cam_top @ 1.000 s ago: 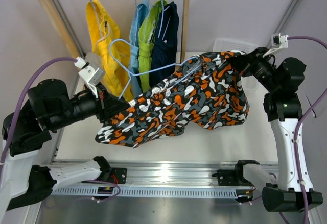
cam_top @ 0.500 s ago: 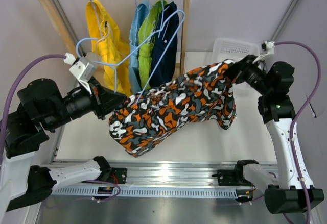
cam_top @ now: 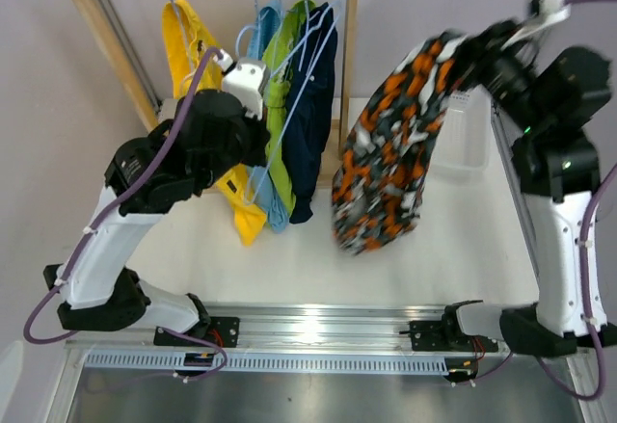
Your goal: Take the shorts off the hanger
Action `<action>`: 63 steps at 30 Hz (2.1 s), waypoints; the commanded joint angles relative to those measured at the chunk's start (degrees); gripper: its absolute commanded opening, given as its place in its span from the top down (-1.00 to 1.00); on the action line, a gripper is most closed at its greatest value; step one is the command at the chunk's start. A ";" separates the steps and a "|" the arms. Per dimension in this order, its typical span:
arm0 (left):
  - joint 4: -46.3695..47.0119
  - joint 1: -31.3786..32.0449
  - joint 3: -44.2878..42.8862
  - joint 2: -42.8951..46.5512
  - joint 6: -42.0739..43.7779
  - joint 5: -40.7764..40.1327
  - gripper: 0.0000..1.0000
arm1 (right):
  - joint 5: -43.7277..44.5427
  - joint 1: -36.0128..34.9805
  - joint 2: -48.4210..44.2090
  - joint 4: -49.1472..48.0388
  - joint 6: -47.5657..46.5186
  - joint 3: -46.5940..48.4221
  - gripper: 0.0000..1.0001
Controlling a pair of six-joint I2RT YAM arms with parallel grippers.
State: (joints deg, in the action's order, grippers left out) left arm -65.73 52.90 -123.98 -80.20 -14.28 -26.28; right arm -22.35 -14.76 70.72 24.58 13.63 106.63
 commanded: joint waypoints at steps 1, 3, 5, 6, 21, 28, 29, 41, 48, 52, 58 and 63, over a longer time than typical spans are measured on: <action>-6.23 0.44 3.92 11.72 -2.15 -13.16 1.00 | 4.86 9.63 10.70 -0.93 3.22 18.97 1.00; -11.22 0.44 2.19 14.10 -3.72 -16.33 1.00 | 4.86 13.08 15.83 -1.81 5.17 26.58 1.00; -13.97 0.44 0.94 14.81 -4.00 -19.50 1.00 | 4.69 17.65 21.38 -5.84 8.86 32.49 1.00; -16.68 0.44 -1.76 14.90 -4.61 -20.29 1.00 | 4.25 18.88 22.70 -7.95 10.44 32.59 1.00; -14.53 -8.94 -0.56 7.61 -1.46 -24.00 1.00 | -2.68 22.85 33.89 -18.67 11.50 -0.66 0.91; -9.67 -15.99 4.45 8.39 -1.97 -18.54 1.00 | -1.81 24.08 17.18 -37.23 20.82 -33.93 0.54; -10.28 -15.90 6.28 8.92 -2.93 -18.45 1.00 | -2.52 24.08 16.30 -37.41 21.00 -35.07 0.09; -14.06 -17.22 14.31 20.09 -6.11 -22.93 1.00 | -1.56 20.92 7.60 -25.99 14.68 -39.56 -0.99; -16.18 -17.31 14.82 21.93 -6.11 -23.99 1.00 | -2.17 20.74 4.43 -25.28 14.14 -43.87 -0.99; -15.05 -19.23 14.73 19.57 -4.01 -24.08 1.00 | -2.52 20.39 3.55 -25.37 14.23 -45.19 -0.99; -1.28 -30.04 19.22 14.21 2.58 -9.25 1.00 | -2.88 19.60 2.58 -25.46 14.41 -46.69 -0.99; 4.72 -37.60 13.52 5.35 4.96 1.04 1.00 | -3.49 19.51 1.27 -24.84 13.62 -48.09 -0.99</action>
State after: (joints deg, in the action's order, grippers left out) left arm -69.38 18.65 -106.28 -70.67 -13.06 -34.04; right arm -24.73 4.97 74.37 0.49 28.42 59.20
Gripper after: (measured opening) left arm 0.030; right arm 0.993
